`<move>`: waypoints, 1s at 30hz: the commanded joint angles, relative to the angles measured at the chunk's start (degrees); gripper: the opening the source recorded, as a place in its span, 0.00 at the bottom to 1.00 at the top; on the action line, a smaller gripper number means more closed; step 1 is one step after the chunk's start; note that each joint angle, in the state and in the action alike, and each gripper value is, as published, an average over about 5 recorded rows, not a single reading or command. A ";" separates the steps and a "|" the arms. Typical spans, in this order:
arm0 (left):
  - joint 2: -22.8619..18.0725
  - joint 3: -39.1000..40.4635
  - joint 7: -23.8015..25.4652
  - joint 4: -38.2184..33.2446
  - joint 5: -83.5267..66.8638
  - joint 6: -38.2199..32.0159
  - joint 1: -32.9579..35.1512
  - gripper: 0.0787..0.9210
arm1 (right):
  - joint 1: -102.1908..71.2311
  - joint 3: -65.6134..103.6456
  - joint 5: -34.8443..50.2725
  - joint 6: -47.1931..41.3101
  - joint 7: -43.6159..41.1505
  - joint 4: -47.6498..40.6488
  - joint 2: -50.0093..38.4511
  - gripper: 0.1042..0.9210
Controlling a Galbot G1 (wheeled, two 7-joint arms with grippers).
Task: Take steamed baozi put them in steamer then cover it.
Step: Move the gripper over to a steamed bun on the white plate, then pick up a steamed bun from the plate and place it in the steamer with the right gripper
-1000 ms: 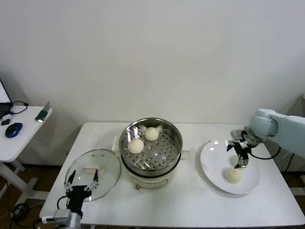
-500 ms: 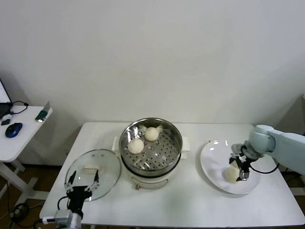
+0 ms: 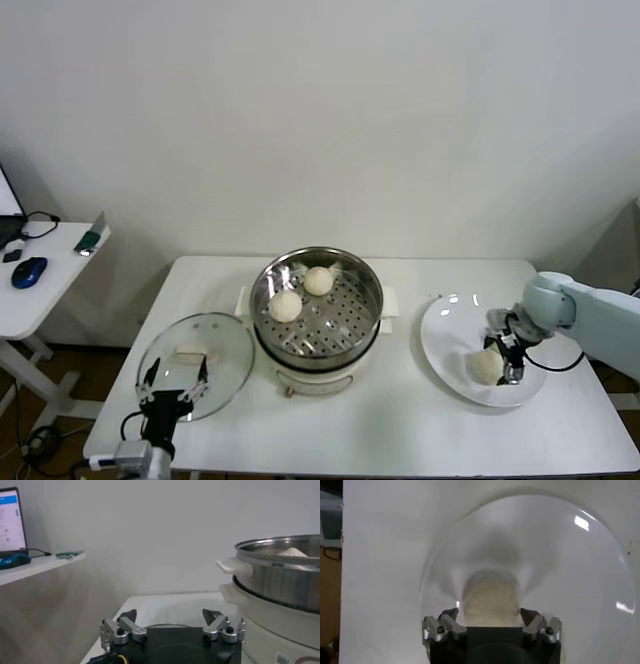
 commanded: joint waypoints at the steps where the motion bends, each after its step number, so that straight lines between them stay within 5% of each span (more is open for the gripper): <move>1: 0.00 0.00 0.00 0.02 -0.01 0.02 -0.01 0.88 | -3.23 3.57 -0.92 -0.05 0.23 -1.05 0.07 0.87; 17: -0.20 0.20 -0.01 -0.39 0.24 0.18 -0.03 0.88 | -1.00 3.63 -0.20 0.62 -0.53 -0.11 -0.38 0.74; 30: 0.30 0.24 0.13 -0.87 0.19 0.37 0.09 0.88 | 39.81 -23.67 8.37 12.31 -4.88 6.76 5.57 0.73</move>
